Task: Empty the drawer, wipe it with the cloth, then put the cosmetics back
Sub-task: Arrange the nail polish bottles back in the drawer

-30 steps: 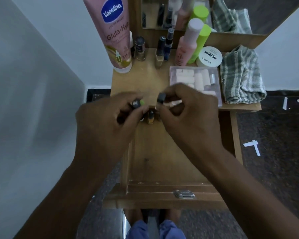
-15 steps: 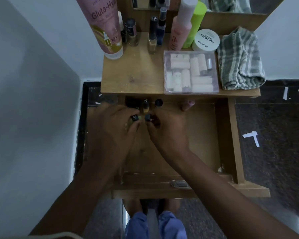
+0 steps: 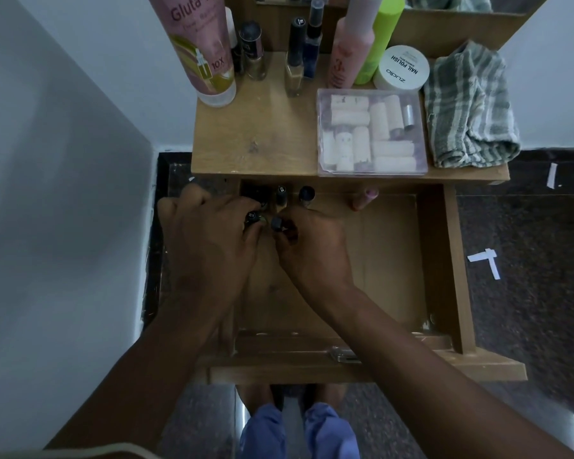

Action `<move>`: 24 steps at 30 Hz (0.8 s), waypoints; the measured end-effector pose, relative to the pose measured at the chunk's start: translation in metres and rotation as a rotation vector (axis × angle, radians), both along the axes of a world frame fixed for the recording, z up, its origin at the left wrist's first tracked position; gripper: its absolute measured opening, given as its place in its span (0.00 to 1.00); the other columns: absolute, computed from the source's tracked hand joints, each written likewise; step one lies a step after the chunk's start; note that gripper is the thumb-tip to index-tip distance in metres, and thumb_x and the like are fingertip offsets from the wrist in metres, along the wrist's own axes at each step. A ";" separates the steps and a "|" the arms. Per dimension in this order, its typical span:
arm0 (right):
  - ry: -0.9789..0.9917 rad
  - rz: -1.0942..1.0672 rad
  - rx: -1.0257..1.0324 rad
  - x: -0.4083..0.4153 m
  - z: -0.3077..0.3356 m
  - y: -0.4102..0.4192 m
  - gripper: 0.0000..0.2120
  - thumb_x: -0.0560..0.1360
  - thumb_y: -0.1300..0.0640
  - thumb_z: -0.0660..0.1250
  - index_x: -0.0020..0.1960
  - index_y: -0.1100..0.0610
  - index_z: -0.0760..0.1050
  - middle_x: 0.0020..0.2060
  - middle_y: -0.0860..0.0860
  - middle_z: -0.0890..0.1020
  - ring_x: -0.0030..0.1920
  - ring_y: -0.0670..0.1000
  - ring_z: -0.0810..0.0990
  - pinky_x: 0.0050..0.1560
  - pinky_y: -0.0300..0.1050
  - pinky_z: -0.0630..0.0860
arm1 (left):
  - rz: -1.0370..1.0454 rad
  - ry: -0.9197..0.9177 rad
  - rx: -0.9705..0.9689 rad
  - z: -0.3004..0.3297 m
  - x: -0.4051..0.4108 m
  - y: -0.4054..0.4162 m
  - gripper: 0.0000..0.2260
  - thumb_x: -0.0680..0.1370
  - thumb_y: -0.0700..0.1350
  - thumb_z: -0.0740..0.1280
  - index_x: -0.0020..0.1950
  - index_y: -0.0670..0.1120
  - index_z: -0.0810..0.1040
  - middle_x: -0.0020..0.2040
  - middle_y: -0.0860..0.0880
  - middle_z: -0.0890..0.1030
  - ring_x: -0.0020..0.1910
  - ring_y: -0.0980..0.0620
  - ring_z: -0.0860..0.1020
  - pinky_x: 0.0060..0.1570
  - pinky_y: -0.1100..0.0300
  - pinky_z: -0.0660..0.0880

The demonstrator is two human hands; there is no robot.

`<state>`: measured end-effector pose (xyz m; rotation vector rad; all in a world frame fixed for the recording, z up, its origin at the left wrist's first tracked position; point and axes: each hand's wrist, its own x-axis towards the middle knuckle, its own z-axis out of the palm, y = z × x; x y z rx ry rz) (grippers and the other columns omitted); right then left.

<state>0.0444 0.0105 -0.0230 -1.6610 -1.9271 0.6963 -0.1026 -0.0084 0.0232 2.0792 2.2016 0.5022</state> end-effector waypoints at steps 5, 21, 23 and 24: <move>-0.016 0.010 -0.005 0.000 0.003 -0.001 0.08 0.72 0.64 0.73 0.50 0.55 0.84 0.43 0.52 0.87 0.42 0.53 0.85 0.41 0.50 0.82 | -0.013 0.004 0.000 0.000 0.000 -0.001 0.11 0.73 0.50 0.78 0.54 0.51 0.87 0.45 0.50 0.86 0.48 0.42 0.76 0.48 0.47 0.68; 0.089 -0.084 0.375 0.016 0.132 0.062 0.06 0.77 0.59 0.71 0.54 0.56 0.82 0.46 0.50 0.85 0.44 0.48 0.84 0.44 0.48 0.83 | -0.085 -0.407 0.335 0.060 0.015 0.058 0.18 0.79 0.43 0.74 0.57 0.27 0.81 0.51 0.31 0.84 0.54 0.54 0.85 0.59 0.48 0.76; 0.068 -0.110 0.448 0.010 0.145 0.087 0.05 0.75 0.61 0.70 0.50 0.58 0.82 0.42 0.51 0.85 0.42 0.51 0.84 0.44 0.49 0.80 | -0.076 -0.413 0.326 0.074 0.026 0.081 0.20 0.82 0.49 0.70 0.63 0.32 0.81 0.56 0.34 0.85 0.57 0.59 0.83 0.62 0.47 0.77; 0.043 -0.122 0.467 0.007 0.151 0.098 0.05 0.74 0.62 0.69 0.48 0.59 0.81 0.41 0.52 0.84 0.41 0.51 0.83 0.44 0.50 0.79 | -0.054 -0.349 0.345 0.082 0.029 0.089 0.17 0.83 0.50 0.69 0.66 0.39 0.82 0.59 0.41 0.85 0.56 0.56 0.84 0.62 0.55 0.75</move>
